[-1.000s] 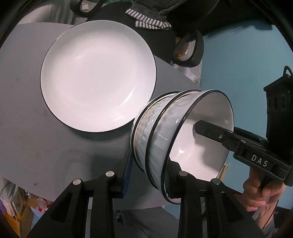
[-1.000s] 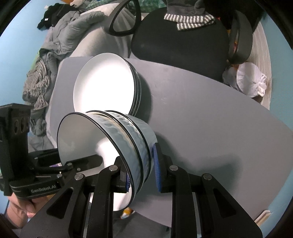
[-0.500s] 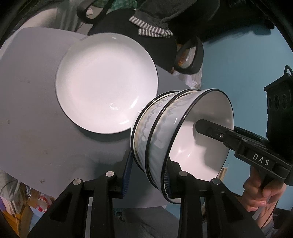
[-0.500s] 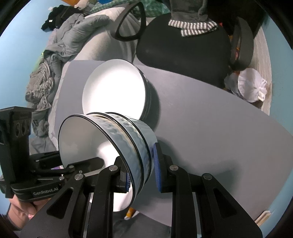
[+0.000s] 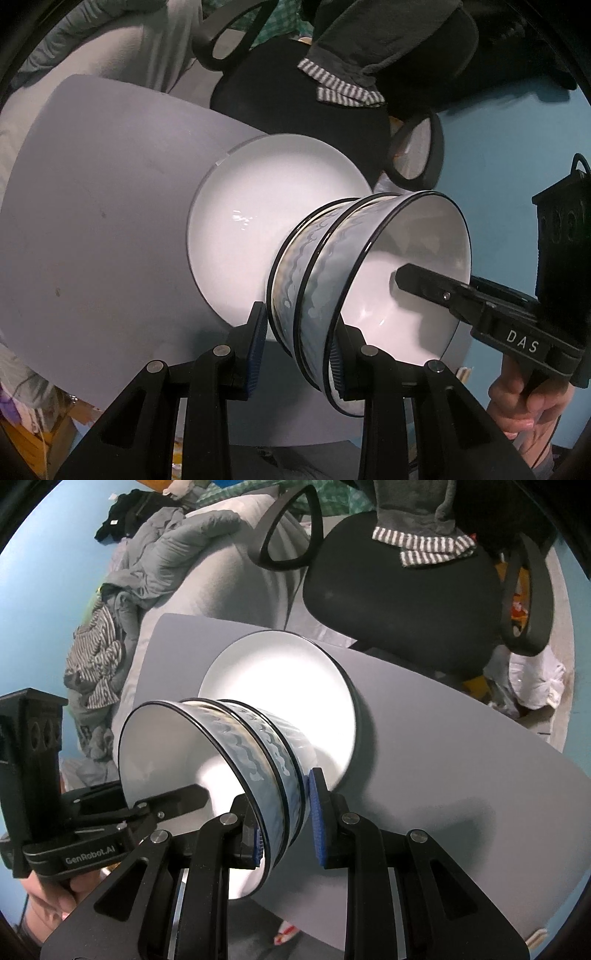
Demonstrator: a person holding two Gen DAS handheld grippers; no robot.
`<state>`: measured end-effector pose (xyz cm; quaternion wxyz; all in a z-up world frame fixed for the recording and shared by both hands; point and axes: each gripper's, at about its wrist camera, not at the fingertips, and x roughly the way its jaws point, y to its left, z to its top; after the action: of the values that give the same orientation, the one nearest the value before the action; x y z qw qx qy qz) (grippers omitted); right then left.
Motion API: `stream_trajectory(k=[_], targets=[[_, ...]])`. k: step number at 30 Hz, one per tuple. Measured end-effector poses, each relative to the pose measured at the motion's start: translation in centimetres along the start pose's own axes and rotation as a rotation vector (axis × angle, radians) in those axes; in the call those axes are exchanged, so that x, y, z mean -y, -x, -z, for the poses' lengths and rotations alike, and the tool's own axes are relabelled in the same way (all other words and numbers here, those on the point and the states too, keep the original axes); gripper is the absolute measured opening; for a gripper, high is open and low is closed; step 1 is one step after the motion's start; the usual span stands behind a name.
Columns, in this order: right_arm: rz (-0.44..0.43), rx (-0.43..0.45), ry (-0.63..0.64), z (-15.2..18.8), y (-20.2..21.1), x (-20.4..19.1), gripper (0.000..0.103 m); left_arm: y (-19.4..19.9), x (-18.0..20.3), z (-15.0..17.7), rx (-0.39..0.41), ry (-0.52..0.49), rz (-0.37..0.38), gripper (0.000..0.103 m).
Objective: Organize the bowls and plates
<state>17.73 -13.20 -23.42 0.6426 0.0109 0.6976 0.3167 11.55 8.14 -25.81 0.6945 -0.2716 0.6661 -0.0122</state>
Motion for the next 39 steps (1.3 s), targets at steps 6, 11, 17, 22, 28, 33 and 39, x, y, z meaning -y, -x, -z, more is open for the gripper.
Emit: stream_trajectory(k=[6,11,17,22,28,33,39], targets=[[-0.011,-0.027,-0.029,-1.1,-1.6,0.1,0.021,-0.9,-0.3,-1.4,-0.024,-0.012,-0.026,0.031],[-0.01,-0.033,-0.055,-1.6,-2.1,0.3,0.021,-1.1,-0.4,-1.5,-0.044,-0.023,-0.03,0.031],[0.003,-0.041,-0.067,-1.3,-2.6,0.2,0.021,-1.4,-0.6,-1.5,-0.056,-0.037,-0.03,0.03],[0.021,-0.058,-0.079,-1.4,-3.0,0.2,0.021,-1.3,-0.2,-1.3,-0.047,-0.054,-0.053,0.03],[0.029,-0.045,-0.071,-1.3,-2.9,0.0,0.023,-1.5,-0.1,-1.3,-0.04,-0.053,-0.045,0.032],[0.001,-0.044,-0.051,-1.3,-3.0,-0.3,0.038,-1.4,-0.3,-1.4,-0.034,-0.052,-0.039,0.033],[0.019,0.0,-0.049,-1.3,-2.8,-0.6,0.058,-0.3,0.1,-1.2,0.024,-0.075,-0.085,0.054]])
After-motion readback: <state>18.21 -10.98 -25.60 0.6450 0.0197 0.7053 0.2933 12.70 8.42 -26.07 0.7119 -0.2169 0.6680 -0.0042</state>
